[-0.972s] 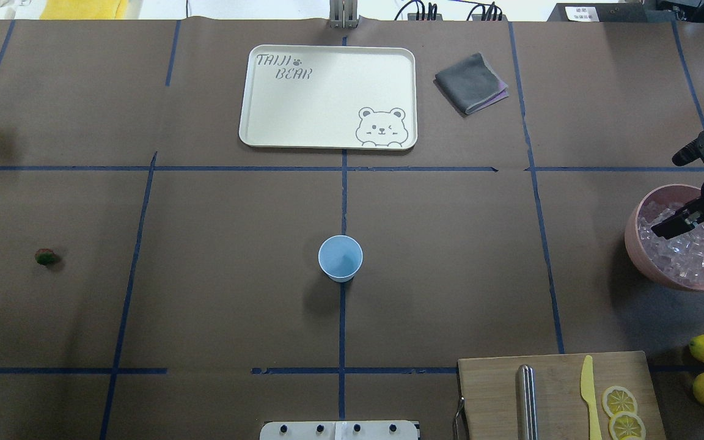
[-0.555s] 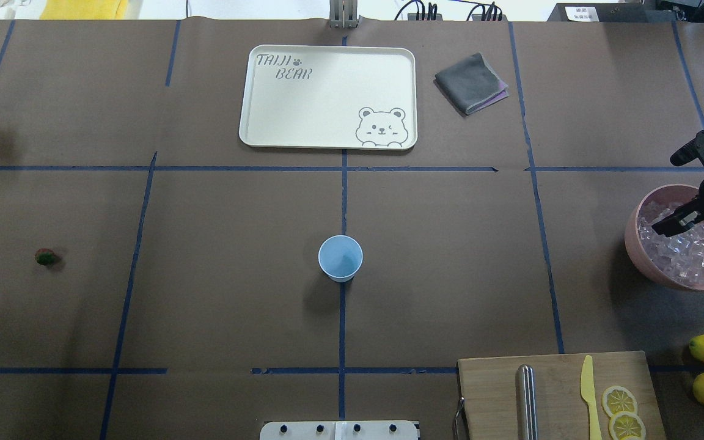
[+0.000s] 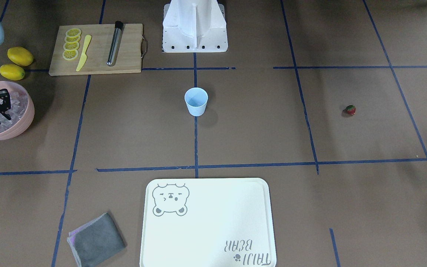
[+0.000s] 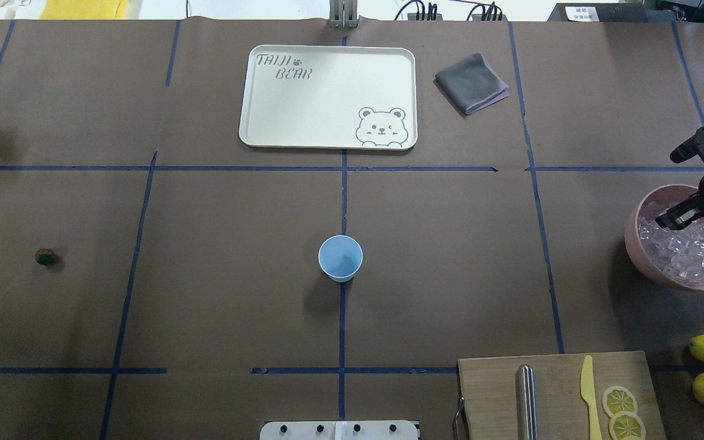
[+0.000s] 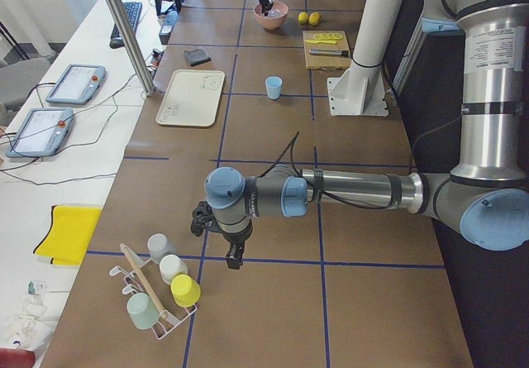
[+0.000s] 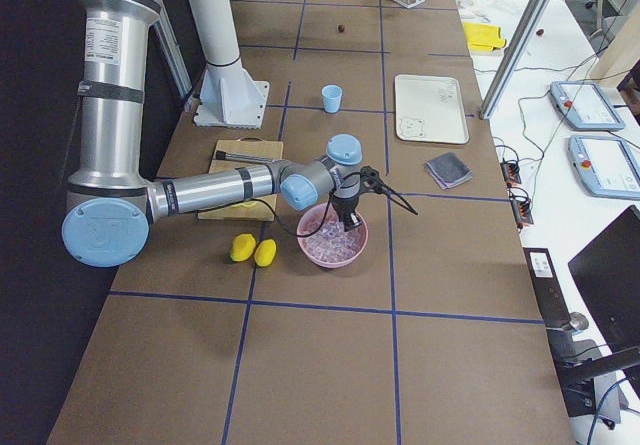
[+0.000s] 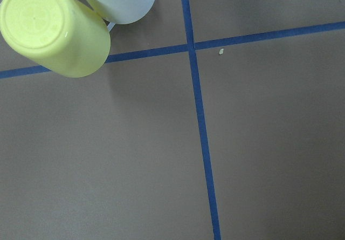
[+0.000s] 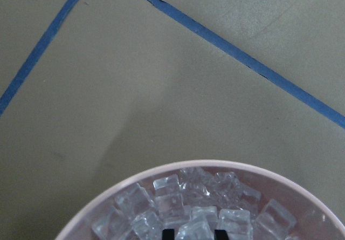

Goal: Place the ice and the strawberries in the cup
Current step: 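Lower the right gripper into the pink bowl and grasp an ice cube, then carry the ice cube with the right gripper over the blue cup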

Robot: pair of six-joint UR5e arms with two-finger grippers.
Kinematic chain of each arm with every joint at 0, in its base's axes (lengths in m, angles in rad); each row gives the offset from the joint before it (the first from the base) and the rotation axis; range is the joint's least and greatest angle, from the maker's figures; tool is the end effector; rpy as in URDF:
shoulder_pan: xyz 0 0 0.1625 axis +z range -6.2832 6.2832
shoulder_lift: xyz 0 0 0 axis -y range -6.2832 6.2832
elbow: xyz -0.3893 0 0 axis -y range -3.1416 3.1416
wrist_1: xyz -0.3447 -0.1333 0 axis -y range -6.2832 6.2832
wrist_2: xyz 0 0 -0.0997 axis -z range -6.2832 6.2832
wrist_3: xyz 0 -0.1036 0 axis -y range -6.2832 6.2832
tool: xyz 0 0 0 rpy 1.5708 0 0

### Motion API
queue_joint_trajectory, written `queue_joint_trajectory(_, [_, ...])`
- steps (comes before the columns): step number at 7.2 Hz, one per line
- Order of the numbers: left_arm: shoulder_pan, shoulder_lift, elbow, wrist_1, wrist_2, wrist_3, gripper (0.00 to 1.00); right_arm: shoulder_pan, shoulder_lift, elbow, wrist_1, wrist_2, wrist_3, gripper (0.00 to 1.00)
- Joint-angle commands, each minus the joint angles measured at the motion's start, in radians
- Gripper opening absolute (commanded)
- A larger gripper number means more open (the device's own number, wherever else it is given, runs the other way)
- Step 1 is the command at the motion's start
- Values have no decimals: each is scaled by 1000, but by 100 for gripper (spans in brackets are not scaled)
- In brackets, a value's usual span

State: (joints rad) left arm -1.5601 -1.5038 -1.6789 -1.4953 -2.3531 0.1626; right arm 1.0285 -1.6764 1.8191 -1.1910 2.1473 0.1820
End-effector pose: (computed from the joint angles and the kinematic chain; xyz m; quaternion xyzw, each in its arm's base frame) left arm -0.0558 -0.4161 0.6136 0.0131 0.3813 0.0735 0.9214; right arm -0.1561 -0.4079 0.5261 0.1343 -0.3445 -0.2382 0.8981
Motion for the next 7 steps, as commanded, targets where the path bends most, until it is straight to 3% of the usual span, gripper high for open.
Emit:
queue_joint_trajectory(1, [0,2,-4,1,0,0,100,62,0,31,-15,11,16,6])
queue_joint_trajectory(3, [0,2,-5,0,0,0,100,165,44,37,-80,138,144,6])
queue_joint_trajectory(5, [0,2,-5,0,0,0,100,145,139,51,-85,142,461,5])
queue_joint_trajectory(7, [0,2,-7,0,0,0,100,52,223,51,-87,91,521,5])
